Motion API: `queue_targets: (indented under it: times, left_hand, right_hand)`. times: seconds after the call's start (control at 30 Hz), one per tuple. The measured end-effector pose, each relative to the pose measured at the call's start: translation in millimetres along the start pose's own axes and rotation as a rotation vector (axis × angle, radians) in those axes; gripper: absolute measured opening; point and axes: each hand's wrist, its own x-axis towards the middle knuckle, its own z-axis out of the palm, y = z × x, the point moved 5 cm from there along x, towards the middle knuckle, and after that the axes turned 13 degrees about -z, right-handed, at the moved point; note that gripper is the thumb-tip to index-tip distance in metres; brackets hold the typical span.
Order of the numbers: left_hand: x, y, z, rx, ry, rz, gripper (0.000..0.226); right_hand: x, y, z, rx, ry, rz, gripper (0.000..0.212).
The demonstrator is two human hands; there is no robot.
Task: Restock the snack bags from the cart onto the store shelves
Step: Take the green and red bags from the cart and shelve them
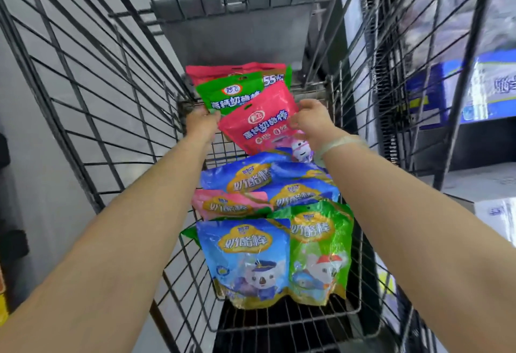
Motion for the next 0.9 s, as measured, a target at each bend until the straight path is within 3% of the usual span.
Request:
queue_targets:
  times: [0.1, 0.13, 0.27, 0.33, 0.4, 0.43, 0.5, 0.6, 0.73, 0.8, 0.9]
  left_hand:
    - [0, -5, 2, -0.046, -0.019, -0.014, 0.006]
    - [1, -8, 2, -0.072, -0.029, -0.021, 0.013]
    - [-5, -9, 0, -0.086, -0.014, -0.002, 0.035]
    - [-13, -9, -2, -0.086, -0.011, 0.019, 0.029]
    - [-20, -9, -5, -0.105, 0.021, 0.046, 0.007]
    - [-23, -9, -7, -0.131, 0.039, 0.066, 0.011]
    - [-29, -8, -13, -0.163, 0.076, 0.133, 0.032]
    - [-50, -6, -28, -0.102, 0.166, 0.24, 0.039]
    - [-89, -4, -43, -0.098, 0.225, 0.413, 0.035]
    - [-114, -6, -51, -0.174, 0.225, 0.476, 0.021]
    - [-152, -14, -62, -0.279, 0.212, 0.55, 0.015]
  right_hand:
    - [5, 0, 2, -0.135, -0.013, -0.077, 0.062]
    - [4, 0, 3, -0.19, -0.026, -0.101, 0.062]
    - [-8, -2, 1, -0.307, -0.072, -0.142, 0.036]
    - [-15, 0, -1, -0.401, -0.087, -0.17, 0.024]
    - [-22, 1, -4, -0.456, -0.07, -0.207, 0.022]
    - [-25, 2, -7, -0.451, -0.045, -0.221, 0.023]
    - [-32, 4, -16, -0.395, 0.053, -0.242, 0.022]
    - [-48, 9, -33, -0.27, 0.177, -0.221, 0.017]
    - [-87, 4, -54, -0.139, 0.268, -0.31, 0.024]
    - [-111, -4, -62, 0.013, 0.302, -0.372, 0.015]
    - [-155, -21, -79, 0.205, 0.352, -0.489, 0.023]
